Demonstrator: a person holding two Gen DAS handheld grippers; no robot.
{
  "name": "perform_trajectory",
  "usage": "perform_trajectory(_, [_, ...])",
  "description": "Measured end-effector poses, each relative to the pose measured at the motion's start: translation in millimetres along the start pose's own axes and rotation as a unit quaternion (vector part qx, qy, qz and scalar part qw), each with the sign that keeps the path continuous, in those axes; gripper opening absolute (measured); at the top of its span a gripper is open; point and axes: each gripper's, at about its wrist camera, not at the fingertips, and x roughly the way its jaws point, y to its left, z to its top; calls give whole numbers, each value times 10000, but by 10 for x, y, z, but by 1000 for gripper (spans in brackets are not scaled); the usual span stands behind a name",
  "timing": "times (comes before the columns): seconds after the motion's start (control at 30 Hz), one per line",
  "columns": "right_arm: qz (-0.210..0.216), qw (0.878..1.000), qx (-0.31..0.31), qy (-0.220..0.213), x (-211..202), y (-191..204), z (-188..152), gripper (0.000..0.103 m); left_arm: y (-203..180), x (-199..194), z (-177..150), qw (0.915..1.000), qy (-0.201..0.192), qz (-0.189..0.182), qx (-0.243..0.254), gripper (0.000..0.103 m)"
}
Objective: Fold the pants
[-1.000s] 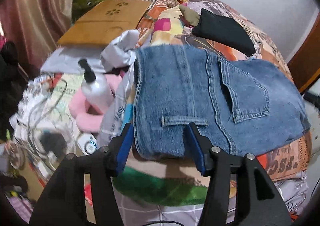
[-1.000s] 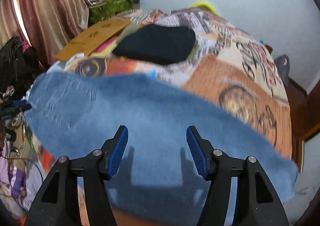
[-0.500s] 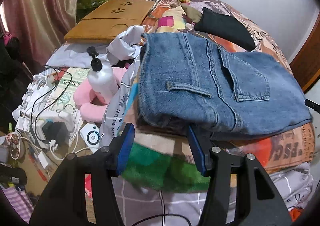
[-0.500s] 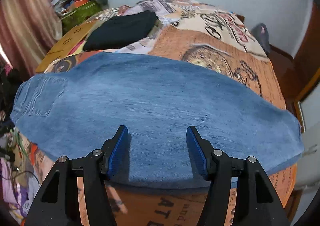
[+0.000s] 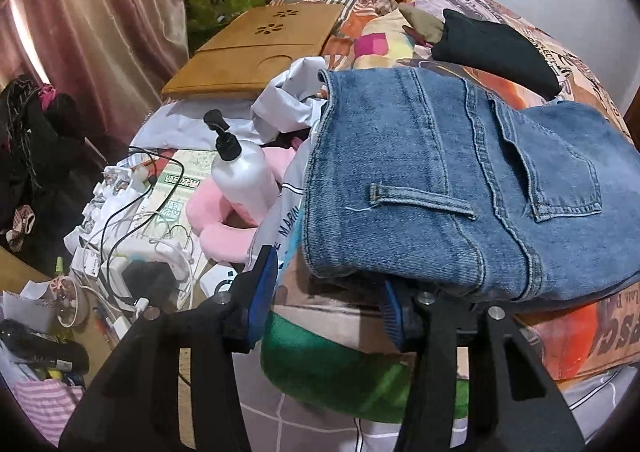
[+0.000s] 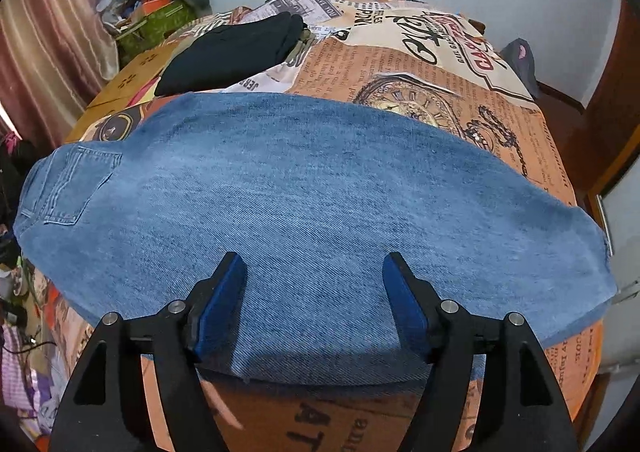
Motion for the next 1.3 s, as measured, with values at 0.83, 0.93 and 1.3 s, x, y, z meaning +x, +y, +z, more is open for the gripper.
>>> perform_trajectory(0.83, [-138, 9947, 856, -555, -632, -597, -350, 70, -1867, -340, 877, 9815, -235, -1696, 855, 67])
perform_trajectory(0.93, [-500, 9922, 969, -606, -802, -770, -501, 70, -2344, -85, 865, 9760, 60, -1878, 1099, 67])
perform_trajectory(1.3, [-1408, 9680, 1992, -593, -1045, -1740, -973, 71, -2700, -123, 369, 9733, 247, -1538, 1685, 67])
